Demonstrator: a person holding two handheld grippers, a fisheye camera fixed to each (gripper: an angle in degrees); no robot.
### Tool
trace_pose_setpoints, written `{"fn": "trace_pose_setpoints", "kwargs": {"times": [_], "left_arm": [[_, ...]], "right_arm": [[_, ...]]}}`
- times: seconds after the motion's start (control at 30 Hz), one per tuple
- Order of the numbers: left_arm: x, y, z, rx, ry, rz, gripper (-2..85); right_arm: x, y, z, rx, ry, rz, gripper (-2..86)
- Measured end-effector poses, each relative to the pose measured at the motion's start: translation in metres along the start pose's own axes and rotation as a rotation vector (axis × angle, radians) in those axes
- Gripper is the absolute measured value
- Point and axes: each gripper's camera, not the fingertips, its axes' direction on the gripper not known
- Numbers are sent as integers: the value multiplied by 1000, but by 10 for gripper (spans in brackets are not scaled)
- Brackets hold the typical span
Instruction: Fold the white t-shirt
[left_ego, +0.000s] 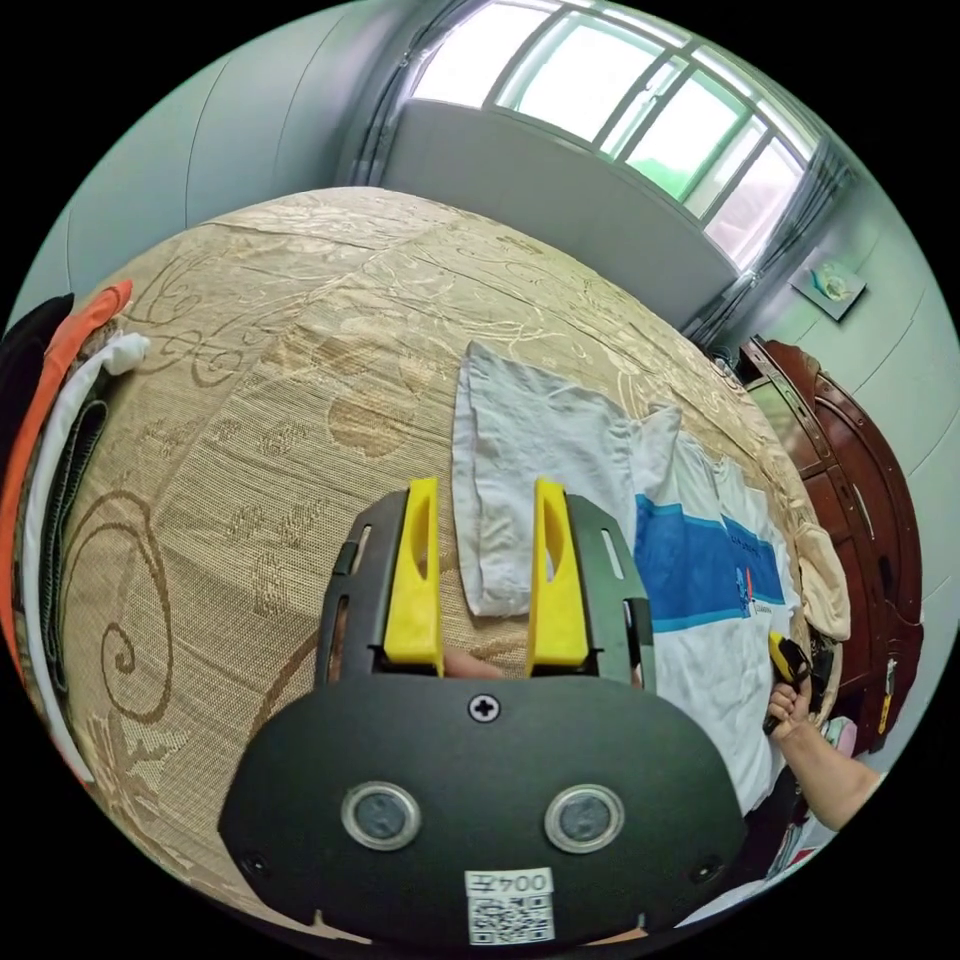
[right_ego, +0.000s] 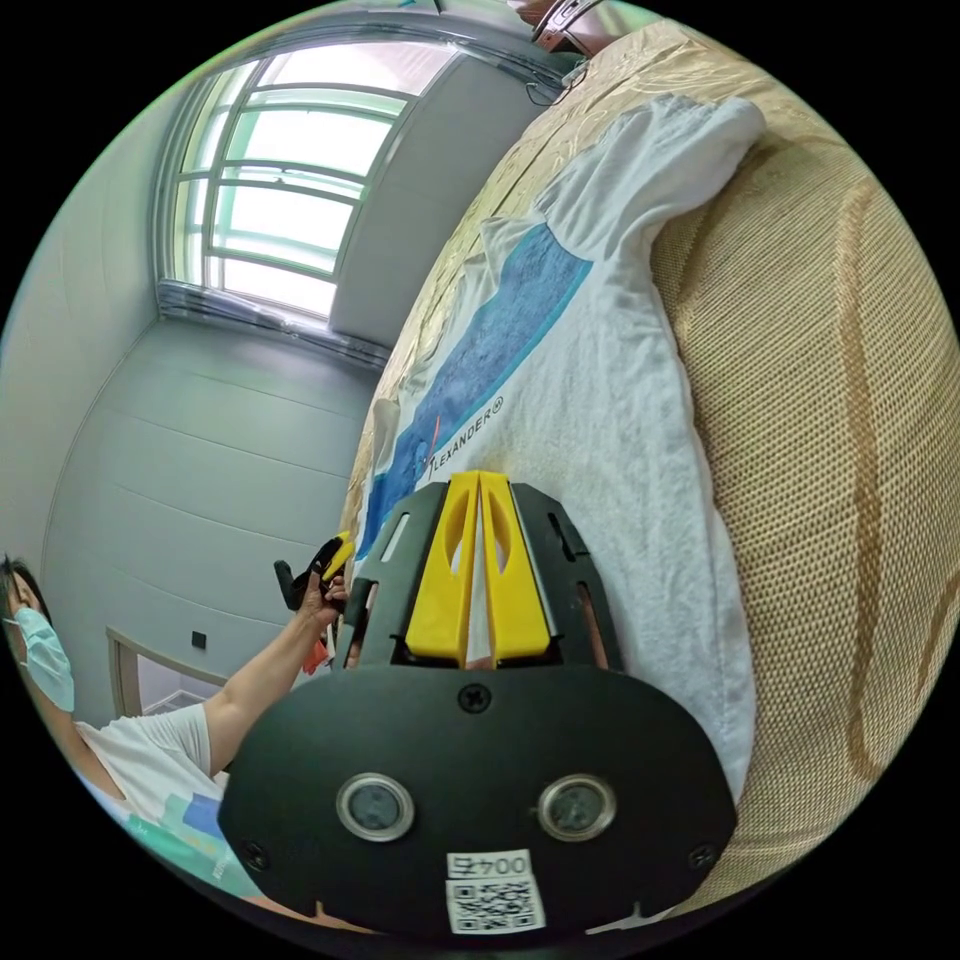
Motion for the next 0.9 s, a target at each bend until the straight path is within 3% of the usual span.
{"fn": "trace_pose_setpoints", "kwargs": {"times": [0.17, 0.4, 0.63, 0.9], "left_arm": [[3, 0, 18, -49, 66, -21, 110], [2, 7, 19, 14, 48, -116, 104], [30, 6, 41, -49, 125, -72, 111], [69, 18, 65, -126, 173, -155, 30]], "right_arm": [[0, 6, 2, 1, -6, -1, -7], [-1, 10, 3, 1, -10, -2, -7], [-5, 12, 3, 0, -13, -3, -8], [-11, 10, 1, 1, -15, -3, -8]]}}
